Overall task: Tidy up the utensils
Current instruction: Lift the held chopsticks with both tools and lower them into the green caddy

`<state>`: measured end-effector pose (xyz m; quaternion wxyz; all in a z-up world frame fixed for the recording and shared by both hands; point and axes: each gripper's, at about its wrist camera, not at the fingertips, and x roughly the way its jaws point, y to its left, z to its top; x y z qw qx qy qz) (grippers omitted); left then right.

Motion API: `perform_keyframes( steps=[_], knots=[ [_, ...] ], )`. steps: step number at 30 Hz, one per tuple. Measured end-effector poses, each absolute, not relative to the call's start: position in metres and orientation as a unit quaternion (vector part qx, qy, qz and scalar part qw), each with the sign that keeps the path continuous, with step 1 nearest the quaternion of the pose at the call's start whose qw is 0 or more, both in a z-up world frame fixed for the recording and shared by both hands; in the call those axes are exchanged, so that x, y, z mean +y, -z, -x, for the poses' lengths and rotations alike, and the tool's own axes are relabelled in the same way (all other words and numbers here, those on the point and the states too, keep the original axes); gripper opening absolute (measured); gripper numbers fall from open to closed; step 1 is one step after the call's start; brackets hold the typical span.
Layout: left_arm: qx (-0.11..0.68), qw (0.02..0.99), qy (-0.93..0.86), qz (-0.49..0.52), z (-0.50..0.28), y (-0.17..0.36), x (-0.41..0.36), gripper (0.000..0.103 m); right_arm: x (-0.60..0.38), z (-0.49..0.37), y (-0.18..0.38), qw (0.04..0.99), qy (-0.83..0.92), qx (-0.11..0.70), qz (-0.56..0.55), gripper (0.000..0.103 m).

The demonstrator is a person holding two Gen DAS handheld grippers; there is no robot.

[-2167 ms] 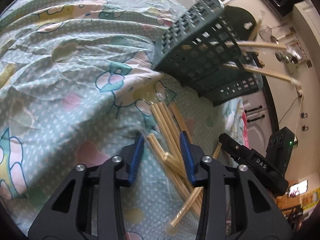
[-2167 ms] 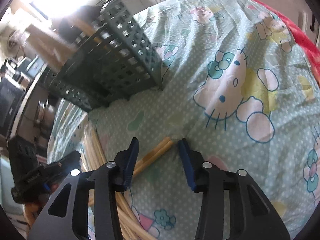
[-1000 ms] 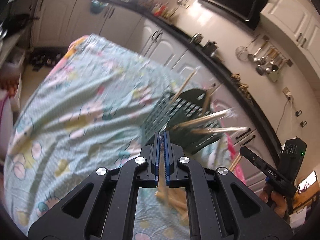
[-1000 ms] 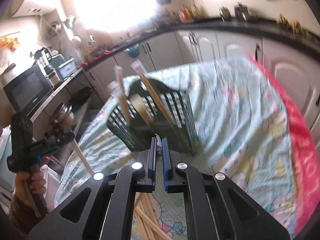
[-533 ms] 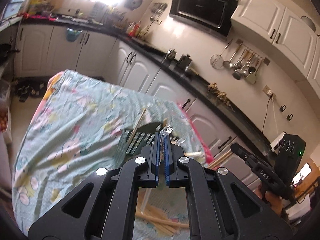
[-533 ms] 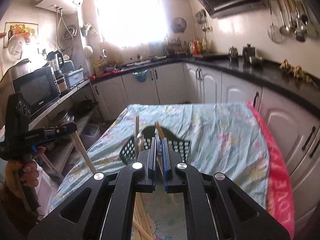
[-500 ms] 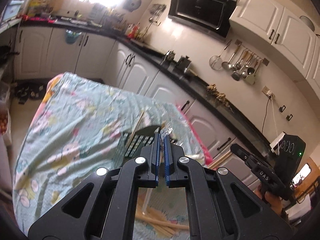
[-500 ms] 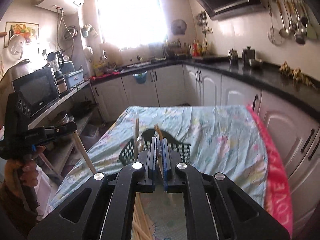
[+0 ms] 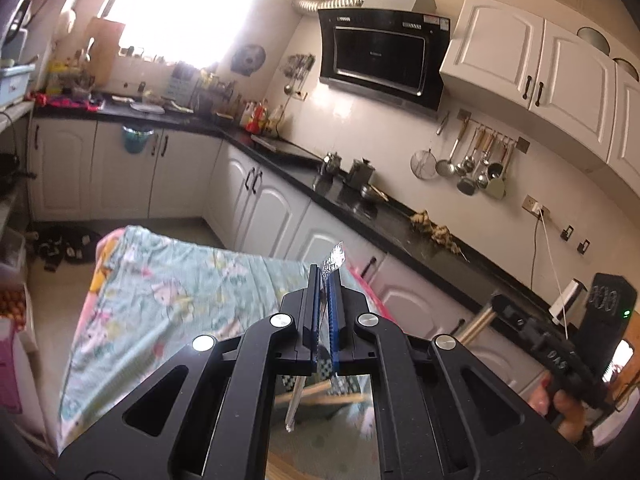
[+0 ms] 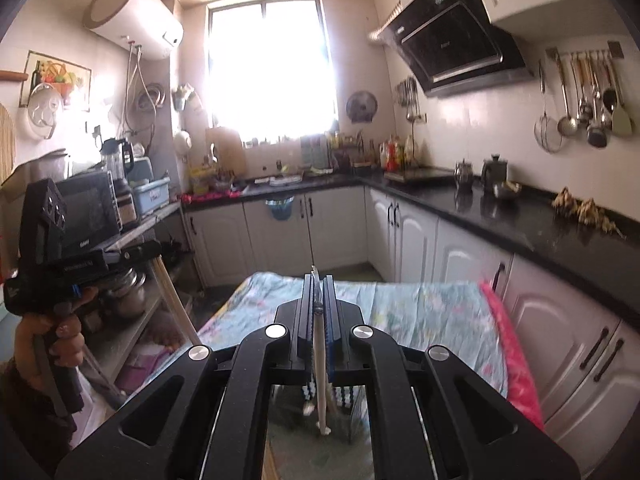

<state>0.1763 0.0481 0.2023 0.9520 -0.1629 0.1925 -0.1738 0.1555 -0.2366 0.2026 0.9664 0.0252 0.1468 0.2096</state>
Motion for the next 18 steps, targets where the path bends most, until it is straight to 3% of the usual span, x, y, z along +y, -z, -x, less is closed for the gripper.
perform_keyframes(
  steps=[8, 18],
  knots=[
    [0.189, 0.956, 0.153, 0.166, -0.201, -0.210, 0.049, 0.001, -0.244, -0.175, -0.227, 0.971, -0.203, 0.121, -0.029, 0.004],
    [0.183, 0.964, 0.137, 0.139, -0.222, -0.198, 0.034, 0.001, -0.233, -0.212, -0.218, 0.970, -0.208, 0.126, -0.031, 0.004]
  ],
)
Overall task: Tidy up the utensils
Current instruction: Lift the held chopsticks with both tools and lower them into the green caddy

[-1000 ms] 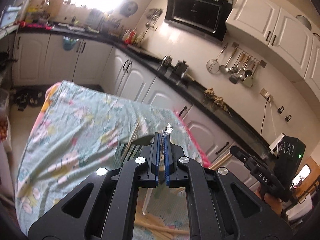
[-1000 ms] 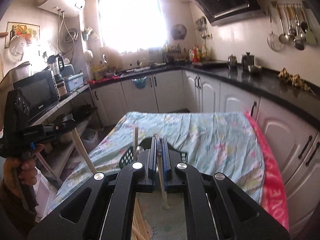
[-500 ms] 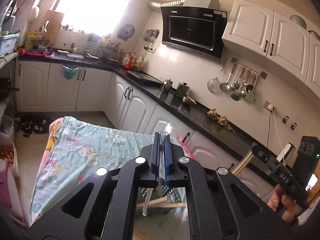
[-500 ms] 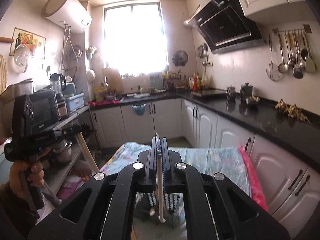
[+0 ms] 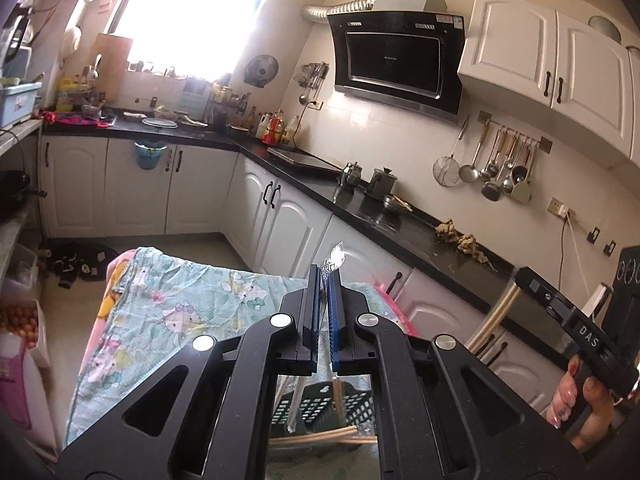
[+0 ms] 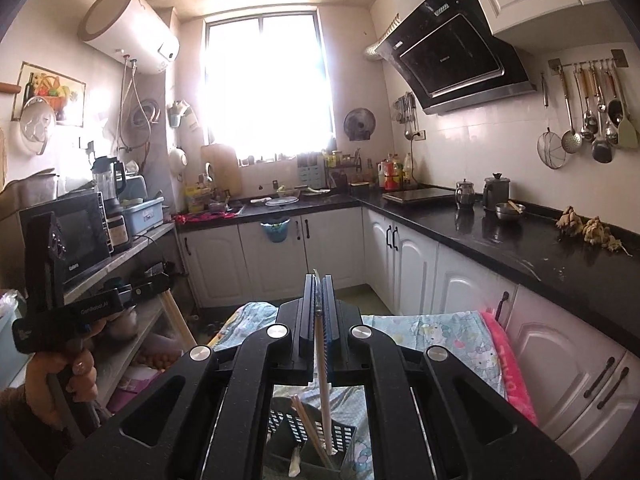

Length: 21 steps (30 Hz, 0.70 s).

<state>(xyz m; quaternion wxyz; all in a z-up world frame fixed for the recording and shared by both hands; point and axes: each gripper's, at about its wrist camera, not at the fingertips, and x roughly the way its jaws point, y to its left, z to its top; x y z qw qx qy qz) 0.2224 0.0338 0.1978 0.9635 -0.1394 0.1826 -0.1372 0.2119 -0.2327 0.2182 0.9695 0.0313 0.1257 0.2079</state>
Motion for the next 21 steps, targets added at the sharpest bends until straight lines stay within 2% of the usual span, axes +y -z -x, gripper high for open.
perform_keyframes(
  steps=[21],
  knots=[
    [0.231, 0.956, 0.131, 0.121, -0.245, -0.124, 0.016, 0.002, -0.187, -0.247, -0.135, 0.961, -0.198, 0.193, 0.019, 0.004]
  ],
)
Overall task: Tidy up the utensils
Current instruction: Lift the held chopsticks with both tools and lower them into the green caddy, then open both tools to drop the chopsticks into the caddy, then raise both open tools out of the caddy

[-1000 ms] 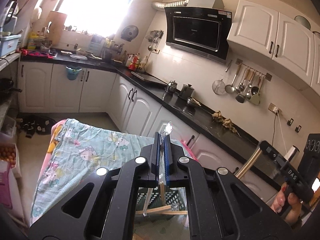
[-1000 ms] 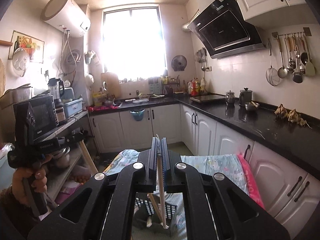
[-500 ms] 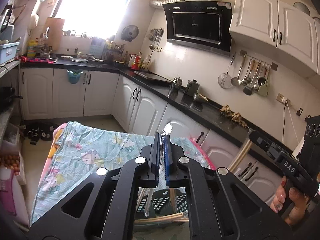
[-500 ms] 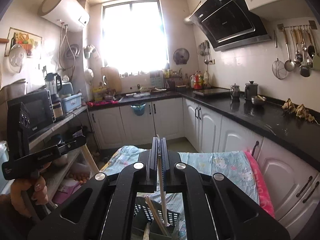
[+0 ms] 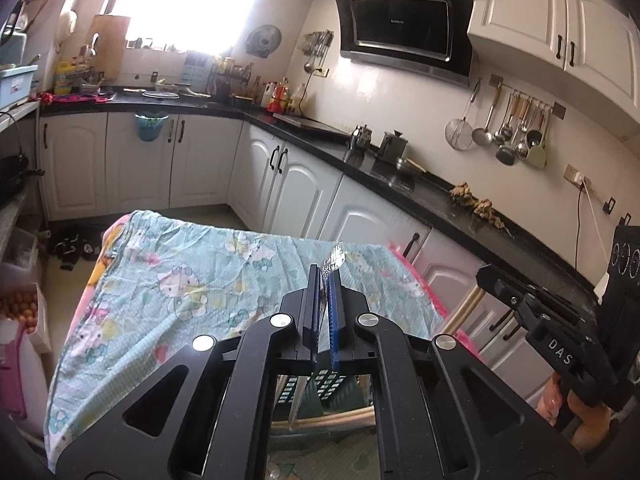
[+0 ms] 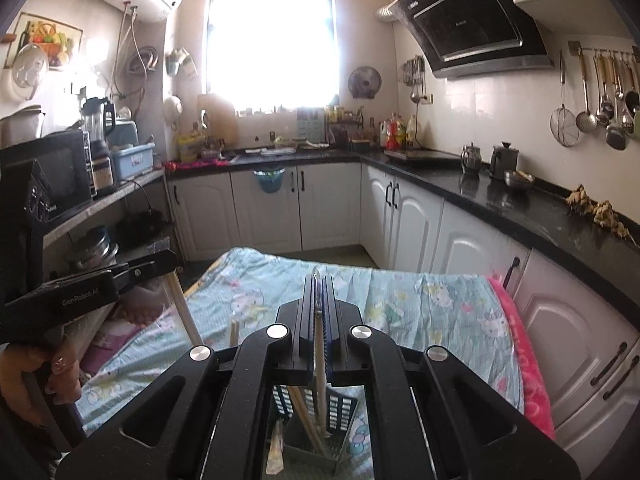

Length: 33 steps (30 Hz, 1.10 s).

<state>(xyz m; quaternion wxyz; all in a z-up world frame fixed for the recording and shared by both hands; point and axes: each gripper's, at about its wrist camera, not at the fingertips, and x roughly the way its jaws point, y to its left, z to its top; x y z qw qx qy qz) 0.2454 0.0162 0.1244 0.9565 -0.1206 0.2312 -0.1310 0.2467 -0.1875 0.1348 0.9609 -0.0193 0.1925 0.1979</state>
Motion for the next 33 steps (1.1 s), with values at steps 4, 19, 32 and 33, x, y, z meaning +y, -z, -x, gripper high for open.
perform_keyframes(
  steps=[4, 19, 32, 33],
  knots=[
    [0.237, 0.957, 0.129, 0.108, -0.245, -0.114, 0.012, 0.002, -0.185, -0.249, -0.120, 0.959, -0.191, 0.210, 0.020, 0.004],
    [0.235, 0.956, 0.127, 0.122, -0.225, -0.112, 0.028, 0.058, -0.183, -0.229, -0.105, 0.962, -0.161, 0.219, 0.037, 0.047],
    [0.217, 0.957, 0.123, 0.150, -0.196, -0.123, 0.046, 0.092, -0.191, -0.198, -0.118, 0.966, -0.163, 0.194, 0.043, 0.063],
    [0.217, 0.957, 0.123, 0.151, -0.194, -0.123, 0.047, 0.092, -0.191, -0.195, -0.119, 0.966, -0.165, 0.193, 0.044, 0.064]
  ],
)
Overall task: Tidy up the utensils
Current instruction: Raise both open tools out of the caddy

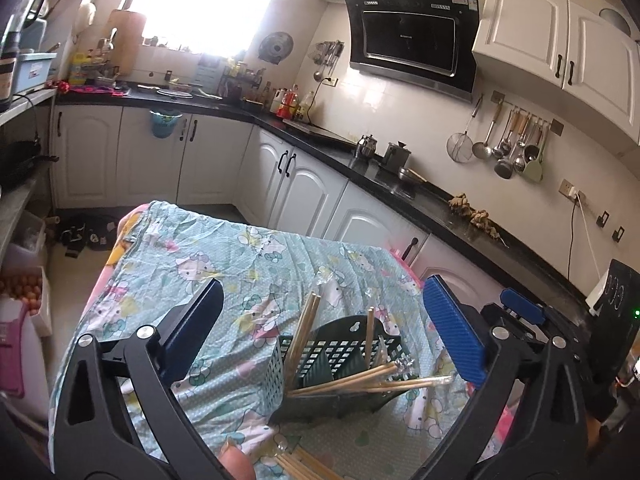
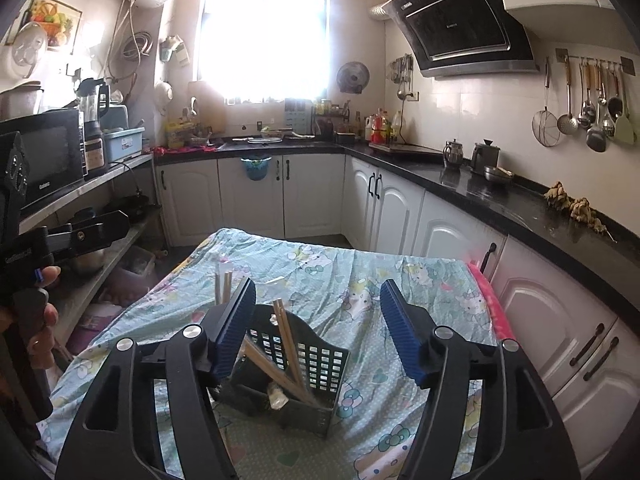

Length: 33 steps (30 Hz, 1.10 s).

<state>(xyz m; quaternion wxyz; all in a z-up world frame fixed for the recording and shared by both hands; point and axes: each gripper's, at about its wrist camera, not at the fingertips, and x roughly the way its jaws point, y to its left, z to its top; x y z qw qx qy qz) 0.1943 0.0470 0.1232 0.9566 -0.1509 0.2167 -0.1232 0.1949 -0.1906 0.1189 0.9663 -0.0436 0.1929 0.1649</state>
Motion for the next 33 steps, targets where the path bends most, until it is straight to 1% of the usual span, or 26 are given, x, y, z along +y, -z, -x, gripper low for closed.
perform_keyframes(
  steps=[15, 33],
  knots=[
    [0.225, 0.955, 0.127, 0.146, -0.166, -0.114, 0.046, 0.092, -0.192, -0.153, -0.121, 0.963, -0.192, 0.182, 0.052, 0.066],
    [0.265, 0.948, 0.117, 0.133, -0.141, -0.075, 0.042, 0.092, -0.179, -0.114, -0.084, 0.946, -0.229, 0.214, 0.076, 0.066]
  ],
)
